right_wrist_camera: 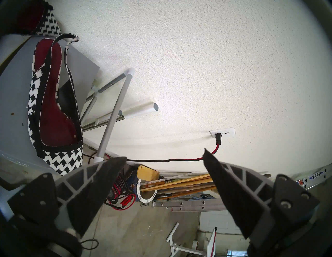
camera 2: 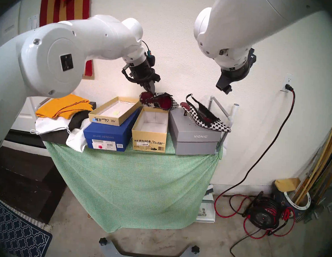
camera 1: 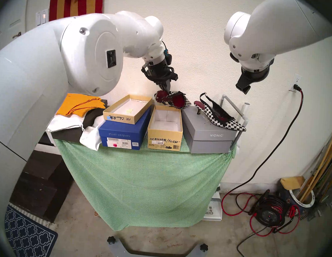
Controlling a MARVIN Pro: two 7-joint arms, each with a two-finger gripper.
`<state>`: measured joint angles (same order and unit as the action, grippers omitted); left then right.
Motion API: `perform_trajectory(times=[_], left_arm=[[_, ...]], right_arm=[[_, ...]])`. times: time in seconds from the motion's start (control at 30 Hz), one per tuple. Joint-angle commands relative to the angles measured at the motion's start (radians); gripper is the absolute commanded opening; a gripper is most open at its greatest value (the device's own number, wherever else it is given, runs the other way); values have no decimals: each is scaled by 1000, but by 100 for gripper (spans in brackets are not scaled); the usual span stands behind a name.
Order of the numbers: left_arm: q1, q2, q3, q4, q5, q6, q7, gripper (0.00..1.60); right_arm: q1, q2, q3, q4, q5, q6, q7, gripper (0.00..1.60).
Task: Take shoe out of the box
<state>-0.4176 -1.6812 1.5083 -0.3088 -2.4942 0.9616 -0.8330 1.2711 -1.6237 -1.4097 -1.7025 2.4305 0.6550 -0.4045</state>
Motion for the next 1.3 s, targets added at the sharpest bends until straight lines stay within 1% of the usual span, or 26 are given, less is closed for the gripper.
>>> perform_trajectory(times=[0.0,0.37,0.67,1.0,1.13,1.27], left_arm=[[-87,38,12,25,-6,-2,-12,0],[-128,103,52,39,-4,-2,-25,0],[-140,159,95,-1,-1,-2,-37,0],[-198,223,150,-98,-9,-2,-58,0],[-215,231,170,-127,-6,-2,-64,0],[-230,230,204,-216,-13,-2,-89,0]], right_arm=[[3,-1,-1,1,1,1,-2,160],[3,-1,0,1,1,1,-3,160],[3,-1,0,1,2,1,-3,160],[3,-2,0,1,3,1,-4,160],[3,-2,0,1,3,1,-4,160],[3,-2,0,1,4,1,-6,160]])
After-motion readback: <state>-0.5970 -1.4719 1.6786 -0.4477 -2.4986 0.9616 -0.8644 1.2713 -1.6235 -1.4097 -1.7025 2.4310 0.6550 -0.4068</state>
